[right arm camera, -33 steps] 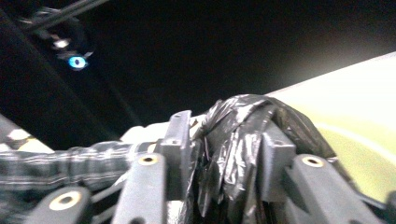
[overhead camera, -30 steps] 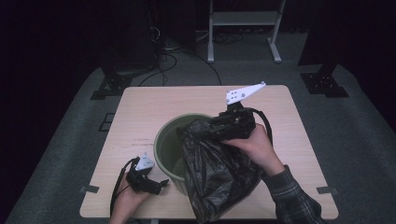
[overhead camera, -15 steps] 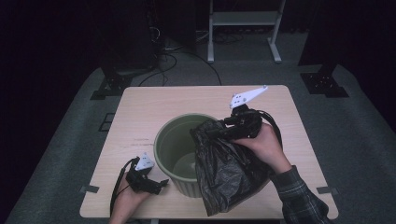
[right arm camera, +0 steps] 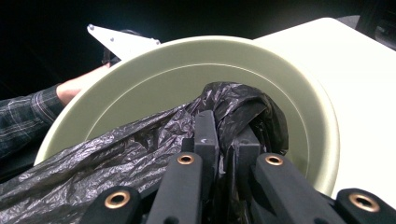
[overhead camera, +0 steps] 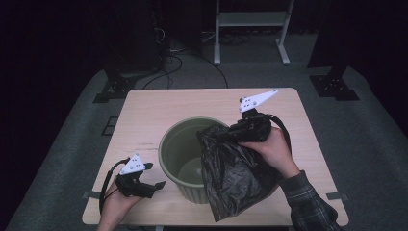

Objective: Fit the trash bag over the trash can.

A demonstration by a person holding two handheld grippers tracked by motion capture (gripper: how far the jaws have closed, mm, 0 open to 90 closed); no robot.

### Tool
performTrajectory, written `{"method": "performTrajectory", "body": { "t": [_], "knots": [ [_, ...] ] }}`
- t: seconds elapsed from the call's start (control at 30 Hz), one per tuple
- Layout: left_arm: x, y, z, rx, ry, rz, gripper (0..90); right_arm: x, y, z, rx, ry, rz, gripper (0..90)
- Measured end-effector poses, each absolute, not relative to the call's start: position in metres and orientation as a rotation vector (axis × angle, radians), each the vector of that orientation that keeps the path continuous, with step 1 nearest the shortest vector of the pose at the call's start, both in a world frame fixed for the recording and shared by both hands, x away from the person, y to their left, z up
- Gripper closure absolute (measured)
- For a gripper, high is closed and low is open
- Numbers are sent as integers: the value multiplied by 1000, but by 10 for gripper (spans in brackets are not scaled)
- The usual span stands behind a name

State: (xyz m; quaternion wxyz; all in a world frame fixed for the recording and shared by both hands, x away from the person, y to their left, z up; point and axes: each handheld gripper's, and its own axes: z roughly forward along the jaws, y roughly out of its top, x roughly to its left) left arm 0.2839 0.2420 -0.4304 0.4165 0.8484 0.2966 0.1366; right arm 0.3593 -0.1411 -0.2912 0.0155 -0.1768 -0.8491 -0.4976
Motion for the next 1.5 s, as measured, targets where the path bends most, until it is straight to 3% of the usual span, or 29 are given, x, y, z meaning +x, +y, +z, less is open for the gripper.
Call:
{"method": "performTrajectory", "body": {
  "t": [0.03,0.1,0.17,0.2,0.53,0.7,0.8,0.93,1.0,1.5],
  "knots": [
    [284,242,-430,2130,745,343,143,359,-141,-291,-550,-2641,-1548,842],
    [279,245,-419,2129,694,314,256,359,-142,-291,-541,-2641,-1562,837],
    [276,247,-411,2134,680,315,268,359,-143,-290,-541,-2641,-1566,833],
    [274,249,-406,2139,661,306,333,359,-143,-290,-541,-2639,-1563,834],
    [264,259,-363,2129,567,242,582,360,-144,-290,-527,-2634,-1561,828],
    [261,260,-337,2105,506,212,818,361,-145,-290,-522,-2626,-1568,828],
    [260,258,-323,2076,473,213,896,361,-144,-290,-516,-2627,-1566,828],
    [263,252,-312,2054,454,234,856,362,-144,-291,-515,-2623,-1565,828],
    [266,248,-307,2041,436,246,778,362,-145,-291,-510,-2621,-1564,828],
    [304,204,-292,2055,352,236,583,363,-133,-290,-359,-2563,-1550,858]
  ]
}}
